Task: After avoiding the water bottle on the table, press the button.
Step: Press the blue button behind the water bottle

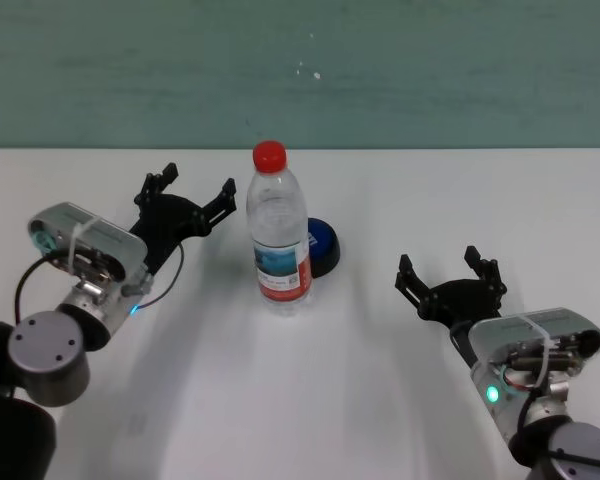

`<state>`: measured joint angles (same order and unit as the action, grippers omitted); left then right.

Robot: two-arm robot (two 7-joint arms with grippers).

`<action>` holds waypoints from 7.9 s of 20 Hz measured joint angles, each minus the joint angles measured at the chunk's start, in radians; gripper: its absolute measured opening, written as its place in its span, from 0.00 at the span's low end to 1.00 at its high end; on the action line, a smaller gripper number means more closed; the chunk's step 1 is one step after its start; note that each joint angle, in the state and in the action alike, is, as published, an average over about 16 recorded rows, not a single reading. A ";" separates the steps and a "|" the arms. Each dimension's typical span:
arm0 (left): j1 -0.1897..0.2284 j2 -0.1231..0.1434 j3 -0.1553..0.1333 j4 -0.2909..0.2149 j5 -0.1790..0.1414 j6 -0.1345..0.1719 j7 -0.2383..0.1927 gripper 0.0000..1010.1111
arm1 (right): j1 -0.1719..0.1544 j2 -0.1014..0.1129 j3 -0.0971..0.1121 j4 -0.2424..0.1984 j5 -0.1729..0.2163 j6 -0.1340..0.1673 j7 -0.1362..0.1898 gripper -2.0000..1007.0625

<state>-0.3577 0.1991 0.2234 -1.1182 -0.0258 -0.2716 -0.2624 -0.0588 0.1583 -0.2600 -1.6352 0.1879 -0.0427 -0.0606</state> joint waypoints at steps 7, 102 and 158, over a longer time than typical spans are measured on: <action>-0.013 -0.006 0.005 0.026 0.015 -0.015 0.003 1.00 | 0.000 0.000 0.000 0.000 0.000 0.000 0.000 1.00; 0.357 0.075 -0.222 -0.437 -0.190 0.162 0.016 1.00 | 0.000 0.000 0.000 0.000 0.000 0.000 0.000 1.00; 0.526 0.080 -0.148 -0.587 -0.155 0.133 0.017 1.00 | 0.010 -0.011 0.021 0.002 0.006 0.011 0.040 1.00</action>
<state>0.1687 0.2787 0.0755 -1.7053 -0.1811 -0.1386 -0.2451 -0.0489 0.1474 -0.2390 -1.6327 0.1939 -0.0317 -0.0207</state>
